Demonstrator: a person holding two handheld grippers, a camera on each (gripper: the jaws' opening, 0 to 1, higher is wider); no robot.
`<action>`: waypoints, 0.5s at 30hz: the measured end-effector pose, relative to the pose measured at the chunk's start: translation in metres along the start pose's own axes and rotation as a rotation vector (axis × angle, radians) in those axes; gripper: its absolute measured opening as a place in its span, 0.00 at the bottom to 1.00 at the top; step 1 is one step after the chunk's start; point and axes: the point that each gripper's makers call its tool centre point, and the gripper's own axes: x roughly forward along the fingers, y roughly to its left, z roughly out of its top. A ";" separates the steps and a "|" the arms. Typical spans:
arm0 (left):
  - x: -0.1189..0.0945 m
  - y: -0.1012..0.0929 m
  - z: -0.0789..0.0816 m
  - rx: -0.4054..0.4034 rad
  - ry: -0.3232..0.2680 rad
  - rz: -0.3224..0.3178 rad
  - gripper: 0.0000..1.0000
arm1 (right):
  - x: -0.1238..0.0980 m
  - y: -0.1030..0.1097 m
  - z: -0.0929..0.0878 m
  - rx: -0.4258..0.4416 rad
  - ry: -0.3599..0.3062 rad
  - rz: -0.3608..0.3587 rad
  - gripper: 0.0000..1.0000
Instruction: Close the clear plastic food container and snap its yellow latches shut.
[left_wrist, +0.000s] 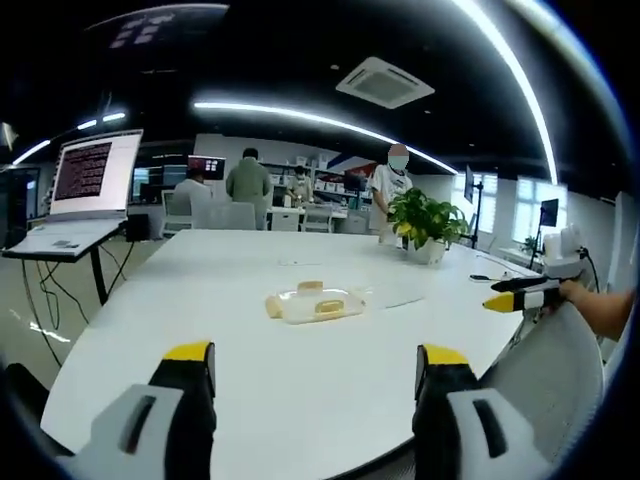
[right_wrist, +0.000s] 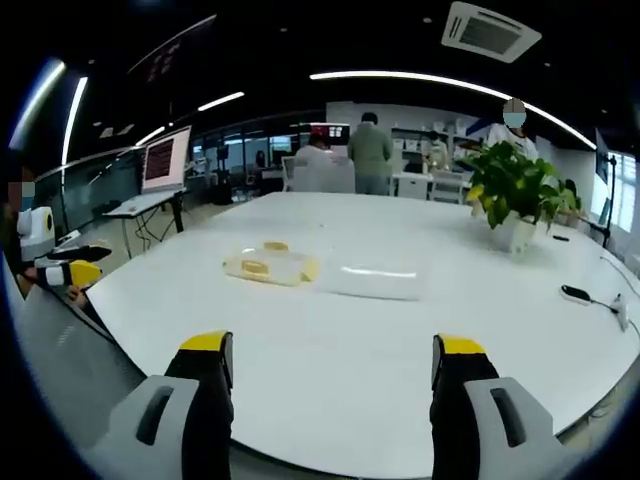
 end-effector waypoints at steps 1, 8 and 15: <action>0.000 0.001 0.000 0.000 0.002 0.004 0.78 | 0.000 0.000 0.000 -0.001 0.001 0.002 0.79; 0.000 0.001 -0.002 0.000 0.013 0.004 0.79 | 0.000 0.001 0.000 -0.004 0.003 0.007 0.79; 0.001 -0.002 -0.004 0.008 0.029 -0.011 0.78 | 0.000 0.000 0.001 0.000 -0.002 0.005 0.79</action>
